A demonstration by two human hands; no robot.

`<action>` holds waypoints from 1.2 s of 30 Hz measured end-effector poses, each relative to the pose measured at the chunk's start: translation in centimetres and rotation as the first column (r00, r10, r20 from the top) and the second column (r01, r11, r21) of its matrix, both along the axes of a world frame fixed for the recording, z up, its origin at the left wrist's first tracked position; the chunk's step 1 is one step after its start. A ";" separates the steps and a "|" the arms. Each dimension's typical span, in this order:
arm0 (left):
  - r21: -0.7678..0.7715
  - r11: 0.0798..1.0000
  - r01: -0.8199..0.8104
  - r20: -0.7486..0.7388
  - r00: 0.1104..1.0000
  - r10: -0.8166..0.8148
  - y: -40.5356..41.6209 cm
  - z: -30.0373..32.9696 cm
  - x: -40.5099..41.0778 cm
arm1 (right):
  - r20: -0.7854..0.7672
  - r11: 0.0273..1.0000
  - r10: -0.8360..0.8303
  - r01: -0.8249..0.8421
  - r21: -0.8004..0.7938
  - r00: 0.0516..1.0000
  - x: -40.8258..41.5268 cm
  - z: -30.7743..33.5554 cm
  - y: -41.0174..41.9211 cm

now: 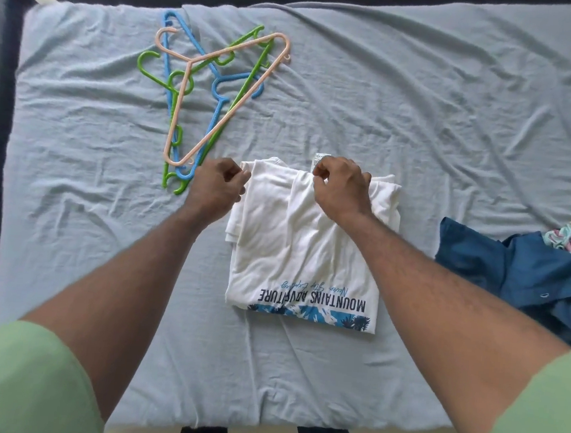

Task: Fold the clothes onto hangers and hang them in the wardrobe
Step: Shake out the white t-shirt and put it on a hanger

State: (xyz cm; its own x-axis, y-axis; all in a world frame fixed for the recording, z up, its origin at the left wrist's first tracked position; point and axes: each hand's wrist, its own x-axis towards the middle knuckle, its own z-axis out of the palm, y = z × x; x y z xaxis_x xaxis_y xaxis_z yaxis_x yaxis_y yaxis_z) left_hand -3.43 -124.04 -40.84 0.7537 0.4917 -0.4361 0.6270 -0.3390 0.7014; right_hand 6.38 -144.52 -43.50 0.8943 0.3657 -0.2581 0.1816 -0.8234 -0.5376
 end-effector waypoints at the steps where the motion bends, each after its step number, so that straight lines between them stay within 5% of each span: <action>1: -0.006 1.000 0.008 -0.005 1.000 -0.008 0.4 0.1 -0.2 | -0.007 1.000 0.006 -0.006 0.014 1.000 -0.4 0.2 1.2; 16: -0.057 0.998 -0.024 -0.033 0.999 0.022 13.5 0.7 -3.9 | -0.111 0.980 0.055 -0.032 0.199 0.992 -4.3 -0.7 19.1; 21: -0.126 0.990 -0.060 -0.041 0.998 0.056 16.6 1.0 -5.3 | -0.271 0.959 -0.140 0.199 0.202 0.952 -4.6 -0.4 27.0; 28: -0.219 0.972 -0.081 -0.072 0.995 0.066 17.9 -0.6 -9.2 | -0.263 0.936 -0.345 0.352 -0.021 0.901 -5.5 -1.8 32.0; 36: -0.290 0.944 -0.155 -0.112 0.986 0.127 18.3 -0.6 -11.6 | -0.207 0.937 -0.342 0.315 -0.151 0.917 -6.5 -1.3 30.9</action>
State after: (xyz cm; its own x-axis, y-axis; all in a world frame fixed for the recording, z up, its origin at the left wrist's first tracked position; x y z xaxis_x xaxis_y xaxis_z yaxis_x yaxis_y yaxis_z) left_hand -15.03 -105.73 -41.41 0.6368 0.4276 -0.6415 0.7186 -0.0278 0.6948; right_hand -0.14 -113.58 -44.75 0.8716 0.0183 -0.4898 -0.2251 -0.8728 -0.4330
